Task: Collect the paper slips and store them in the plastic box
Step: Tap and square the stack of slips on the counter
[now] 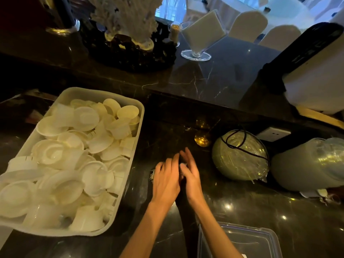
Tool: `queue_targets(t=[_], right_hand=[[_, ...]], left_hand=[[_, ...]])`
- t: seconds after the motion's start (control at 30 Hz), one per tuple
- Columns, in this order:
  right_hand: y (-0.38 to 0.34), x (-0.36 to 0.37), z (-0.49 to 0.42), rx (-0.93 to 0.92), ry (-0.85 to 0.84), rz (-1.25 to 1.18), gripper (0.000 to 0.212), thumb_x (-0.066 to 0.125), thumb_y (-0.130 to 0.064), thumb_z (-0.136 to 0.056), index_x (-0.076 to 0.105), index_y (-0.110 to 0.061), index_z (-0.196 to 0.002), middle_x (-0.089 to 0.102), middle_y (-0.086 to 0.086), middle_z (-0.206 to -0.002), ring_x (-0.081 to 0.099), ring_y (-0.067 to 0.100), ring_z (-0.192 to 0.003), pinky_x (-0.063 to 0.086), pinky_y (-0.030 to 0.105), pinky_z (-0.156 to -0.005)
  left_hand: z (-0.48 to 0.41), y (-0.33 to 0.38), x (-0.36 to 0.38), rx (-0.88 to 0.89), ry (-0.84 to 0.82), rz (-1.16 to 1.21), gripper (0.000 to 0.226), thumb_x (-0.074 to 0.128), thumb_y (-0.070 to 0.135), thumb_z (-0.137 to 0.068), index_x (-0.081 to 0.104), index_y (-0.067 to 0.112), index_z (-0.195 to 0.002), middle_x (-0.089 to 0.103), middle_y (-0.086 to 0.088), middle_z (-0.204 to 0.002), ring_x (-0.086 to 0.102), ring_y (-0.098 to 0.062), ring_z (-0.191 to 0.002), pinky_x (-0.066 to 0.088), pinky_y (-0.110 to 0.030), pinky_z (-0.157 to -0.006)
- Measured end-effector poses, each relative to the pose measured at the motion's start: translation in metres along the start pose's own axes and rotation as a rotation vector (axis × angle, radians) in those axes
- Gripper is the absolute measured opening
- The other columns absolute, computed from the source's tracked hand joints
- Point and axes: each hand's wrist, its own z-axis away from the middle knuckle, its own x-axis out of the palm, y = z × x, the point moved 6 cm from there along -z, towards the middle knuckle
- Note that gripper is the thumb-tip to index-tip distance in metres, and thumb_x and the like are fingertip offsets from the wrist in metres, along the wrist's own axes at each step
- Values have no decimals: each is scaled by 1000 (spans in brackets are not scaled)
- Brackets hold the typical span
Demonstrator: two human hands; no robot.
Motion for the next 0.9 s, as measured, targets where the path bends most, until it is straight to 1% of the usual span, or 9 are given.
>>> queue_targets(t=[0.1,0.17,0.23,0.37,0.47,0.57,0.67,0.77,0.9], right_hand=[[4,6,-7,-74,162,124,34,48,-17,-102,57,-33,-130,65,-16,-122,62,-2,-113,51,26,-99],[6,8,-8,-123,236,198,31,50,-15,-101,62,-36,-121,68,-20,-112,65,-3,-103,55,26,-91],[12,9,-11,-131,264,207,32,53,-16,-99,62,-39,-119,69,-16,-110,67,2,-100,57,28,-84],[28,1,-12,-77,332,30,36,61,-20,-95,57,-39,-125,70,-7,-103,71,12,-95,60,27,-73],[33,2,-12,-82,350,54,25,57,-22,-95,64,-40,-111,70,-10,-103,70,13,-95,61,35,-77],[27,3,-16,-133,394,110,23,49,-26,-95,65,-42,-101,69,-13,-101,66,10,-96,57,43,-87],[24,-2,-21,-189,412,128,21,46,-30,-96,63,-36,-106,67,-9,-106,64,12,-101,54,47,-92],[28,-4,-23,-191,420,111,21,47,-28,-98,63,-29,-112,68,-2,-111,65,17,-105,52,51,-94],[31,-6,-28,-190,368,58,28,46,-15,-102,59,-27,-123,65,-1,-125,62,20,-118,48,52,-102]], left_hand=[[0,-1,-6,-3,38,-3,48,62,19,-86,54,13,-133,67,-2,-122,65,-17,-107,41,-36,-105],[1,-9,-11,-28,35,-17,55,66,27,-84,51,14,-136,69,-2,-114,64,-18,-107,42,-39,-102],[8,-24,-10,-79,2,47,72,73,32,-78,43,19,-142,62,-1,-124,56,-19,-119,41,-39,-102],[38,-55,5,-364,13,729,80,77,15,-80,33,36,-143,47,5,-137,43,-10,-130,39,-30,-110],[45,-51,9,-372,132,949,73,70,1,-83,37,29,-143,47,0,-136,51,-18,-128,49,-30,-104],[31,-44,12,-364,203,1070,56,55,16,-90,39,19,-144,52,-3,-135,54,-21,-123,48,-28,-101],[19,-51,17,-436,255,1093,39,47,25,-99,47,20,-138,64,4,-122,63,-13,-112,50,-16,-88],[12,-60,24,-508,271,1022,24,50,18,-99,62,23,-119,69,1,-111,67,-12,-104,55,-21,-84],[2,-52,31,-556,233,991,27,47,37,-92,68,21,-97,69,-2,-96,67,-15,-92,55,-26,-76]])
